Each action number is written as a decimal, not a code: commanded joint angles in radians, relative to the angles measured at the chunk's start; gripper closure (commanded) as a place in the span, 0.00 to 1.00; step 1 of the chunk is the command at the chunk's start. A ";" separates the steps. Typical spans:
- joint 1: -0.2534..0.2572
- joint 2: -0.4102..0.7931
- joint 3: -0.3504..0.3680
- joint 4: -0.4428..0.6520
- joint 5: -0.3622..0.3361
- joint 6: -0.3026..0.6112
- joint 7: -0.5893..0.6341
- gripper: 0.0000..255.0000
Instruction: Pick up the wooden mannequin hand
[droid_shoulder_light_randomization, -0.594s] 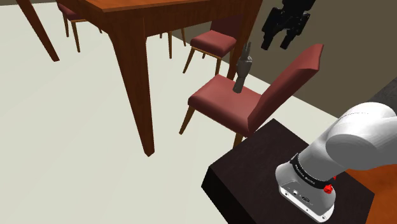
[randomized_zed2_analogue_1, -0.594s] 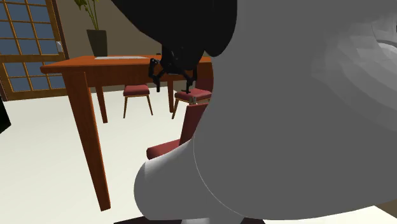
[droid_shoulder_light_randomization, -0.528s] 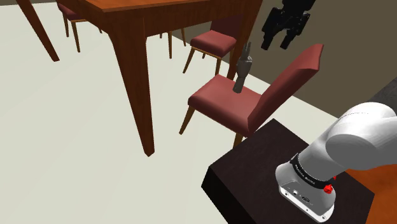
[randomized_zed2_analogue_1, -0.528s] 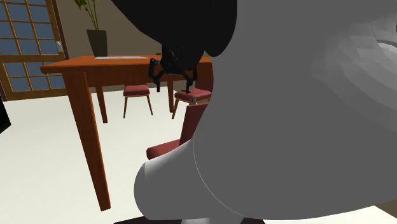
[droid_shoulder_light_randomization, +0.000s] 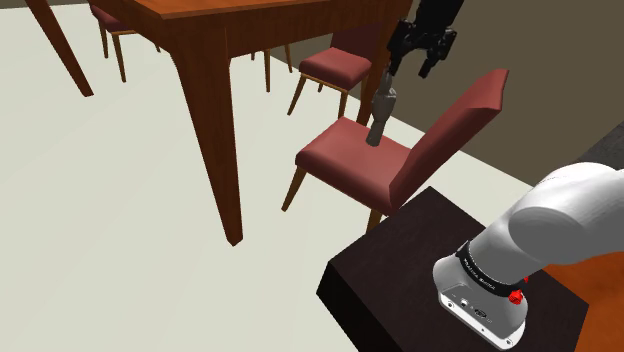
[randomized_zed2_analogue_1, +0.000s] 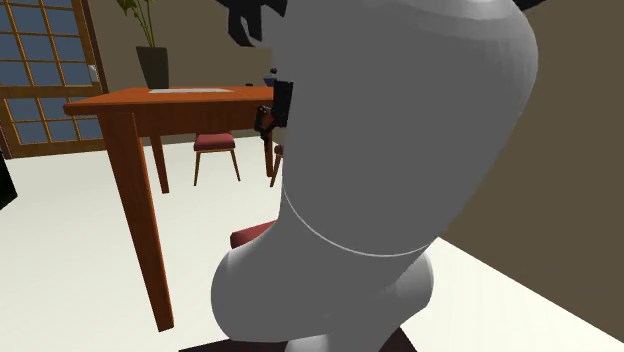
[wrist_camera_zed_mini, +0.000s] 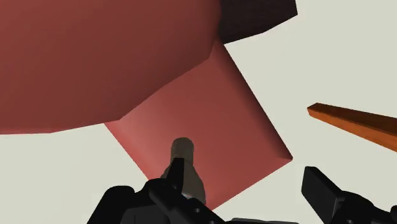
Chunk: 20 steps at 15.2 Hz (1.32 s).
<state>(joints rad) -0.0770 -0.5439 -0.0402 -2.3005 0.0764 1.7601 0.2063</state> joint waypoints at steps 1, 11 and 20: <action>-0.016 0.061 -0.014 0.015 0.001 0.050 0.012 0.00; -0.080 0.365 -0.090 0.161 0.033 0.217 0.056 0.00; -0.079 0.393 -0.091 0.087 0.043 0.318 0.041 0.00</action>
<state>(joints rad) -0.1565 -0.1539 -0.1310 -2.2104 0.1183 2.0717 0.2483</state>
